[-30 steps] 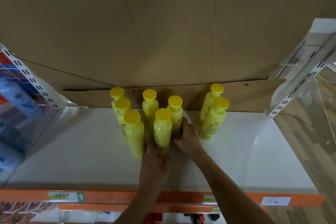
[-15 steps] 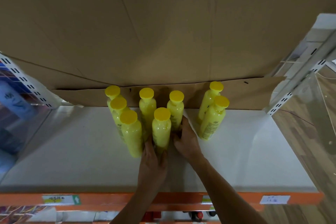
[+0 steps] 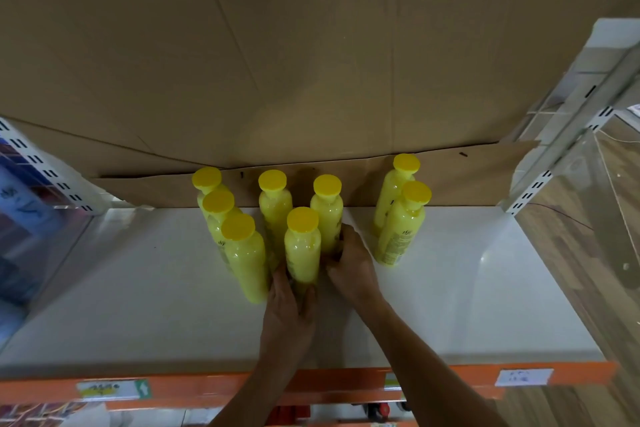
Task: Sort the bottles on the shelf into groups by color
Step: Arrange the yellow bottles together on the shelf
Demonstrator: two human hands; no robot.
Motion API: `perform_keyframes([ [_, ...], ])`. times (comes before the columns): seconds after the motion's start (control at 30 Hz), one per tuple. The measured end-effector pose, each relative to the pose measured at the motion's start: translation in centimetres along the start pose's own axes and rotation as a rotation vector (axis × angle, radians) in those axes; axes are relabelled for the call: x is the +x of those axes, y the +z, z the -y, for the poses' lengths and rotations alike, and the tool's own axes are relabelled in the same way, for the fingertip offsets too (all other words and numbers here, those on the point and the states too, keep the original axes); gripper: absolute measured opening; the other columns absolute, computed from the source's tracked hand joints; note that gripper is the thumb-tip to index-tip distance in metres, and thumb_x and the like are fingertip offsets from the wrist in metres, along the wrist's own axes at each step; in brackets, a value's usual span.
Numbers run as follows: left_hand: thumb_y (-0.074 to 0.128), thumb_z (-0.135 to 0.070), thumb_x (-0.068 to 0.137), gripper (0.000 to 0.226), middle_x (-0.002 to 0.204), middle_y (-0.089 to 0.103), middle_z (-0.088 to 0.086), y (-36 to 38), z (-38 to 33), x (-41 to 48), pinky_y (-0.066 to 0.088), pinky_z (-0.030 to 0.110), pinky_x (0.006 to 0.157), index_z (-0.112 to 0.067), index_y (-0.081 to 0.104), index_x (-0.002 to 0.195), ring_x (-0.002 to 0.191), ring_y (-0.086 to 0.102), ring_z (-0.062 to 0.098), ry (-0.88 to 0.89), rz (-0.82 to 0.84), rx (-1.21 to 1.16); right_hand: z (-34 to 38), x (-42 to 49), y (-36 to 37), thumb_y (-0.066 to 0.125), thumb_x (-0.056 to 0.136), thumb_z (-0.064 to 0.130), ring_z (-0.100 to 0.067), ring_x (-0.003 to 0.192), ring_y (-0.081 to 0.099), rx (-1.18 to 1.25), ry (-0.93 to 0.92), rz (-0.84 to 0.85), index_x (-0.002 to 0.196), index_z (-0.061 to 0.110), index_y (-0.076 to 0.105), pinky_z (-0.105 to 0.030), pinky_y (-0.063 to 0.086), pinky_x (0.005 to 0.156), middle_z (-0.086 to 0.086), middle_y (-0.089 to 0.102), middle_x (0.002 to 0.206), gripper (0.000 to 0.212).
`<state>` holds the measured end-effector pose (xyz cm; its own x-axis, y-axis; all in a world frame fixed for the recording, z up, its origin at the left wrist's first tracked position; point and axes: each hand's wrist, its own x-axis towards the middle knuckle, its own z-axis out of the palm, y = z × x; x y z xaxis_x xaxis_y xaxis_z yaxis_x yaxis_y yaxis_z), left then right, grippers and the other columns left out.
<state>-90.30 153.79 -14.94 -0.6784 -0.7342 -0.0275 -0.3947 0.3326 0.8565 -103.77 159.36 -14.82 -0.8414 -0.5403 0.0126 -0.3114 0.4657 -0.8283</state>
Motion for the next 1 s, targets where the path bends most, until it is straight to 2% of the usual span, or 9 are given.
perform_keyframes([
  [0.1,0.055,-0.032,0.097,0.059,0.142,0.051,0.003,-0.2,0.0,0.0,0.051,0.045,0.092,-0.024,0.025,0.147,0.119,0.057,0.025,0.001,0.010,-0.011,0.4,0.0,0.6,0.065,0.071,0.033,-0.025,0.089,0.060,-0.008,0.059,-0.097,0.109,0.024,0.039,-0.045,0.053,0.072,-0.004,0.056,0.107,0.047],
  [0.17,0.054,-0.031,0.097,0.058,0.140,0.052,0.002,-0.3,-0.1,-0.1,0.051,0.041,0.090,-0.024,0.026,0.147,0.118,0.058,0.025,0.001,0.013,-0.024,0.4,-0.1,0.7,0.067,0.076,0.027,-0.021,0.093,0.061,0.005,0.041,-0.108,0.117,0.026,0.036,-0.041,0.053,0.074,-0.001,0.058,0.113,0.051],
  [0.27,0.054,-0.029,0.097,0.057,0.140,0.051,-0.001,-0.3,-0.2,-0.1,0.048,0.033,0.087,-0.024,0.027,0.147,0.117,0.058,0.023,0.014,0.009,-0.027,0.0,-0.1,0.5,0.064,0.077,0.017,-0.014,0.101,0.059,0.031,0.003,-0.014,0.135,0.029,0.035,-0.038,0.053,0.083,0.007,0.060,0.119,0.067],
  [0.33,0.054,-0.029,0.097,0.055,0.138,0.052,-0.001,-0.2,-0.1,-0.2,0.046,0.031,0.084,-0.024,0.029,0.146,0.115,0.058,0.022,0.017,0.004,-0.029,-0.4,-0.1,0.6,0.064,0.076,0.017,-0.015,0.104,0.060,0.029,-0.009,-0.012,0.131,0.027,0.044,-0.040,0.054,0.086,0.006,0.061,0.117,0.060],
  [0.4,0.055,-0.029,0.097,0.055,0.139,0.052,0.001,-0.3,-0.1,-0.1,0.046,0.033,0.086,-0.022,0.029,0.146,0.116,0.057,0.023,0.011,0.008,-0.024,-0.4,0.1,0.8,0.066,0.076,0.022,-0.017,0.103,0.060,0.032,-0.001,-0.067,0.127,0.025,0.047,-0.042,0.053,0.085,0.002,0.060,0.116,0.054],
  [0.53,0.055,-0.034,0.096,0.057,0.142,0.050,0.002,-0.4,0.1,0.0,0.050,0.043,0.093,-0.022,0.030,0.146,0.120,0.056,0.024,0.005,0.021,-0.007,-0.2,0.8,1.0,0.067,0.083,0.026,-0.026,0.099,0.062,0.057,0.060,-0.176,0.126,0.024,0.042,-0.044,0.053,0.080,-0.005,0.063,0.115,0.050],
  [0.73,0.056,-0.033,0.096,0.055,0.140,0.051,-0.003,-0.2,0.1,0.0,0.049,0.038,0.093,-0.025,0.031,0.145,0.120,0.055,0.019,0.003,0.003,-0.036,-0.3,2.0,1.5,0.064,0.088,0.025,-0.031,0.096,0.064,0.012,0.083,-0.224,0.127,0.021,0.039,-0.045,0.054,0.077,-0.009,0.062,0.115,0.047],
  [1.0,0.055,-0.034,0.096,0.053,0.136,0.054,0.001,0.0,0.8,0.1,0.050,0.039,0.090,-0.024,0.033,0.143,0.117,0.058,0.023,-0.006,0.016,-0.032,-0.3,3.0,1.9,0.060,0.092,0.021,-0.036,0.094,0.064,-0.020,0.131,-0.294,0.121,0.014,0.038,-0.045,0.054,0.072,-0.015,0.065,0.109,0.037],
])
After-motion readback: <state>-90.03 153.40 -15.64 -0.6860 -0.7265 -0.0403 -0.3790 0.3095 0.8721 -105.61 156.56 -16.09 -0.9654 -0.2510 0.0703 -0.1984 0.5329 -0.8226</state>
